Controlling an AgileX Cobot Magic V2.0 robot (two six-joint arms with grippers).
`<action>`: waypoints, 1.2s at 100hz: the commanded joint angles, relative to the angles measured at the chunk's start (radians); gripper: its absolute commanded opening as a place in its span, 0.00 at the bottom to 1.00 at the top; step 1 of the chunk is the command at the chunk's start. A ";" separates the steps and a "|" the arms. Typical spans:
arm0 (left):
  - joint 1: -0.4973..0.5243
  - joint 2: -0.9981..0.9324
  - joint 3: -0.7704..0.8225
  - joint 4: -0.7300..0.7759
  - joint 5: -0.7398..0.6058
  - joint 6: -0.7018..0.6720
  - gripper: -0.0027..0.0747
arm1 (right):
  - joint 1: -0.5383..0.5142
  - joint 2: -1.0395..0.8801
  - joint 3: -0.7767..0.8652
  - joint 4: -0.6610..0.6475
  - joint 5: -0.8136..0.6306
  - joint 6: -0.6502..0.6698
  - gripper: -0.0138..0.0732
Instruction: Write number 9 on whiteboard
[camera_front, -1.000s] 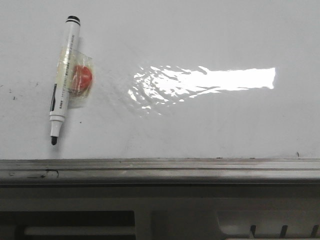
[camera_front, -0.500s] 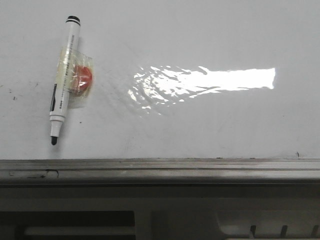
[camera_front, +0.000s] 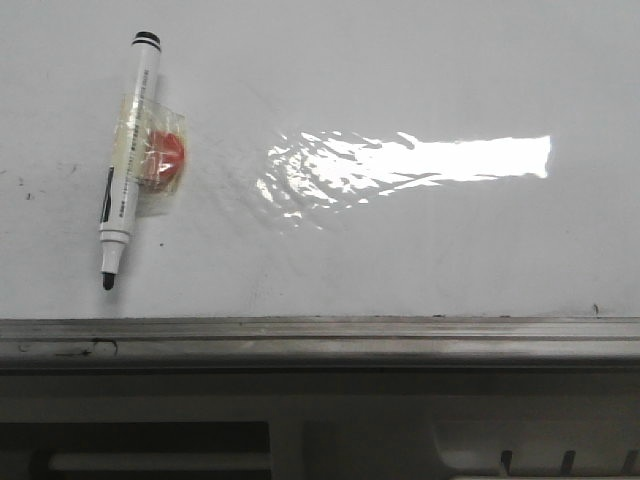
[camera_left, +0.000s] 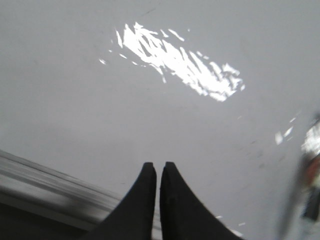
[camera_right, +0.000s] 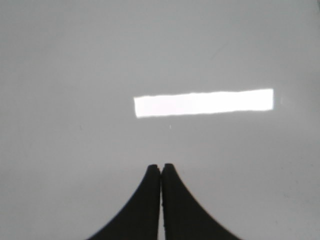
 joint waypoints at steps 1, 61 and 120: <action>0.002 -0.029 0.030 -0.264 -0.090 -0.010 0.01 | -0.001 -0.022 0.028 0.153 -0.168 -0.002 0.11; -0.008 0.148 -0.298 -0.155 0.102 0.338 0.02 | -0.001 0.200 -0.361 0.259 0.353 -0.014 0.11; -0.096 0.736 -0.515 -0.438 0.304 0.789 0.56 | -0.001 0.501 -0.622 0.248 0.448 -0.026 0.66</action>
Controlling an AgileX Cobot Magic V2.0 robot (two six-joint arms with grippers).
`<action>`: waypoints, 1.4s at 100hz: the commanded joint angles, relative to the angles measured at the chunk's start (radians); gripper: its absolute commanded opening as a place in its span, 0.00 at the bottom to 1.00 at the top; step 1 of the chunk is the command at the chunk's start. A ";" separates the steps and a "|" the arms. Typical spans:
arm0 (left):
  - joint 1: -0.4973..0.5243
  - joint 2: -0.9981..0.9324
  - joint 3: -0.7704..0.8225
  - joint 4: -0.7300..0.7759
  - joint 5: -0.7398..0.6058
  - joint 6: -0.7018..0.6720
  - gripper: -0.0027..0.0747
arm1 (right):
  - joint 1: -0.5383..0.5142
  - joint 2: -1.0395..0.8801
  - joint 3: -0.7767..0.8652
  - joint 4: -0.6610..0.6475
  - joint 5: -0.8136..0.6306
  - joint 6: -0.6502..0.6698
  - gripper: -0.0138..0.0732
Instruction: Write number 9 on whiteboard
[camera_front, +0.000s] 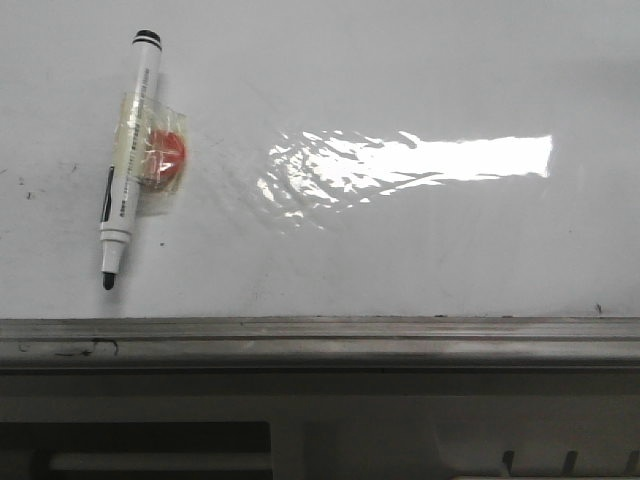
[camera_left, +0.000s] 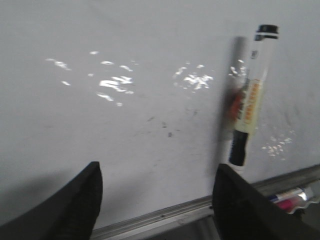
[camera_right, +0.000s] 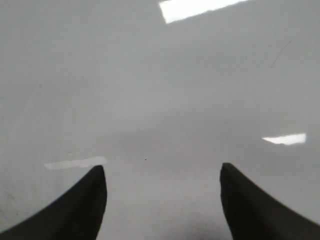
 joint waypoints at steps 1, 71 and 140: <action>-0.053 0.047 -0.037 -0.148 -0.051 0.113 0.56 | -0.001 0.013 -0.035 -0.002 -0.079 -0.014 0.66; -0.476 0.396 -0.064 -0.272 -0.464 0.137 0.56 | -0.001 0.014 -0.035 -0.002 -0.079 -0.014 0.66; -0.476 0.442 -0.064 -0.511 -0.080 0.585 0.01 | 0.376 0.109 -0.080 0.102 -0.035 -0.295 0.66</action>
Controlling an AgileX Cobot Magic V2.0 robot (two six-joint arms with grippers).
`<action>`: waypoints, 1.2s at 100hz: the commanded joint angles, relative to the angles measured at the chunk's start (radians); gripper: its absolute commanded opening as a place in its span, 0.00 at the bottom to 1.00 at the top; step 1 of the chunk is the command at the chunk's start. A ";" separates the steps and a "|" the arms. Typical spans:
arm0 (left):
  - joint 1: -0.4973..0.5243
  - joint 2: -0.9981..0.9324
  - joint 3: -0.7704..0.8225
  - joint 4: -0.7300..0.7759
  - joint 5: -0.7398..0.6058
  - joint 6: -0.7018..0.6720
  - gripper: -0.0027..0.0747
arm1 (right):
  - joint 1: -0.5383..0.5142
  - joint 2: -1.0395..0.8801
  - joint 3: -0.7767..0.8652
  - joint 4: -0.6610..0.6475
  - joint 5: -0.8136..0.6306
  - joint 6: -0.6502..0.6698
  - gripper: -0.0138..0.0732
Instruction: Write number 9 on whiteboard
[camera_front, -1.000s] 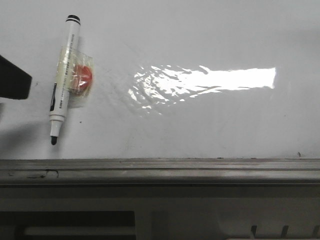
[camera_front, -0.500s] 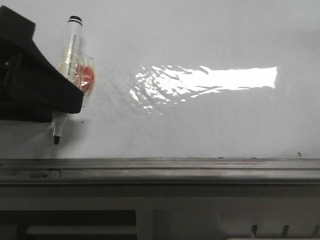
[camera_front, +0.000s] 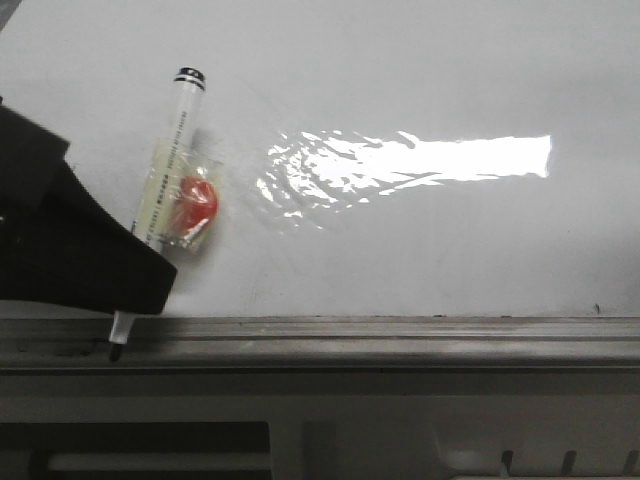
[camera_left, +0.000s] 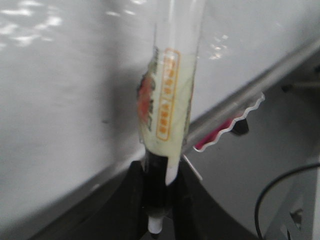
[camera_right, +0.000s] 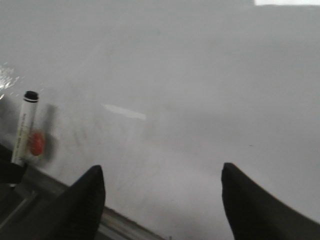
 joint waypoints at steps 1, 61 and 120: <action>0.000 -0.017 -0.023 -0.121 0.088 0.193 0.01 | 0.072 0.051 -0.055 0.051 -0.046 -0.085 0.66; 0.000 -0.021 -0.023 -0.469 0.432 0.921 0.01 | 0.612 0.458 -0.201 0.060 -0.288 -0.280 0.66; 0.157 -0.164 -0.023 -0.439 0.417 0.634 0.62 | 0.570 0.444 -0.201 -0.045 -0.098 -0.280 0.09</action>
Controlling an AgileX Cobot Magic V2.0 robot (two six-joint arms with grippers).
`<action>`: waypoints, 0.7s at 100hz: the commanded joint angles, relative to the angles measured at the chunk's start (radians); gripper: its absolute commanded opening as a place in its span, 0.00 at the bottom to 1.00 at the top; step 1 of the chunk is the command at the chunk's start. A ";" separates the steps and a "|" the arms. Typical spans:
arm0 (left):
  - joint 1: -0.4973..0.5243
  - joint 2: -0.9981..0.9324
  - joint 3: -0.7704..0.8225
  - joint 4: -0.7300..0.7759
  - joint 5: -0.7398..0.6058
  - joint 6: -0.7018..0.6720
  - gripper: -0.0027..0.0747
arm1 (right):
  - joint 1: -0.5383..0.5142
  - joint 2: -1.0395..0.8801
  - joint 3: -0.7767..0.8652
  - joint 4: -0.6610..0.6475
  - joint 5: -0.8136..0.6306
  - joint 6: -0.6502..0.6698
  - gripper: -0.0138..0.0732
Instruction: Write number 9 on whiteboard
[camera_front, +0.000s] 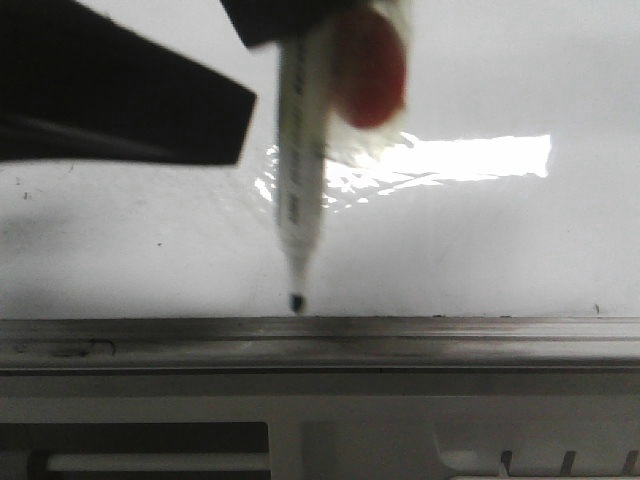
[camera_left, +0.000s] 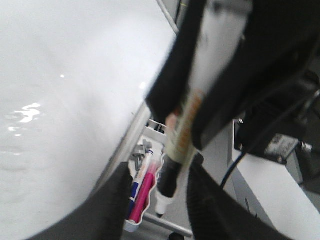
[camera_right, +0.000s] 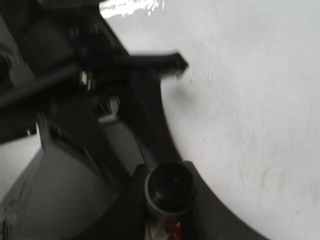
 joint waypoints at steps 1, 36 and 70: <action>0.070 -0.084 -0.024 -0.008 0.048 -0.148 0.63 | -0.032 -0.037 -0.032 -0.064 0.085 -0.013 0.09; 0.348 -0.339 -0.024 0.137 0.015 -0.364 0.53 | -0.139 -0.072 -0.252 -0.324 0.239 0.018 0.10; 0.354 -0.358 -0.024 0.137 -0.053 -0.404 0.44 | -0.148 -0.138 0.005 -0.483 -0.483 0.224 0.11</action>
